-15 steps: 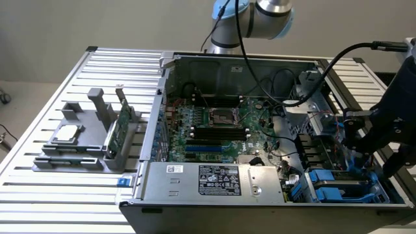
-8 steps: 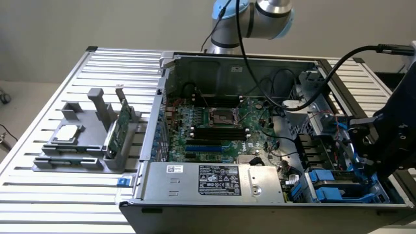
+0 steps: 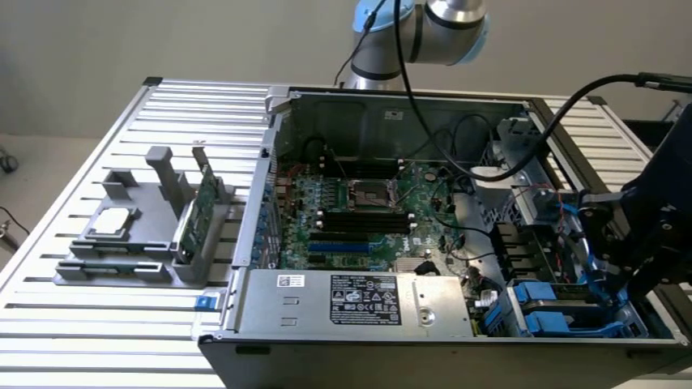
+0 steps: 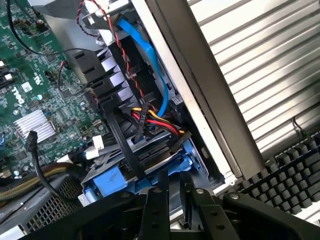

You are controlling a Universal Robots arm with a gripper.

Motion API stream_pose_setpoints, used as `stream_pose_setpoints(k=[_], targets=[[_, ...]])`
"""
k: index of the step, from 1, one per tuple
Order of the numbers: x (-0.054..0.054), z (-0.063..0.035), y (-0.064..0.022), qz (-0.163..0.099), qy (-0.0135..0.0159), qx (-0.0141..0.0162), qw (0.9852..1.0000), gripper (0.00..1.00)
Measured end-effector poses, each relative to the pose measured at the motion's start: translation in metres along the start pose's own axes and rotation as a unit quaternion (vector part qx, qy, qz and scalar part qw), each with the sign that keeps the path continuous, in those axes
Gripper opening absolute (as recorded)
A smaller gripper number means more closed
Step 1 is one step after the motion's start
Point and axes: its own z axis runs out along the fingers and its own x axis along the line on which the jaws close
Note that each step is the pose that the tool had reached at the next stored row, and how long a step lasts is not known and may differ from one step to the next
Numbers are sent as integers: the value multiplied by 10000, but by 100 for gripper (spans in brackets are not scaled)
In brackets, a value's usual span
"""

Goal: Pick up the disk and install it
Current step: 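Insert the first disk wire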

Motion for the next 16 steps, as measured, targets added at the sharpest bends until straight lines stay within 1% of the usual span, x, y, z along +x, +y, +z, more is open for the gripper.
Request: stream_pose_setpoints(k=[4, 7, 11, 16], targets=[[0, 0, 0, 280, 1, 28, 9996, 24], [0, 0, 0, 494, 1, 49, 9988, 24], [0, 0, 0, 768, 5, 72, 9970, 24], [0, -2, 1, 1076, 21, 77, 9942, 24]])
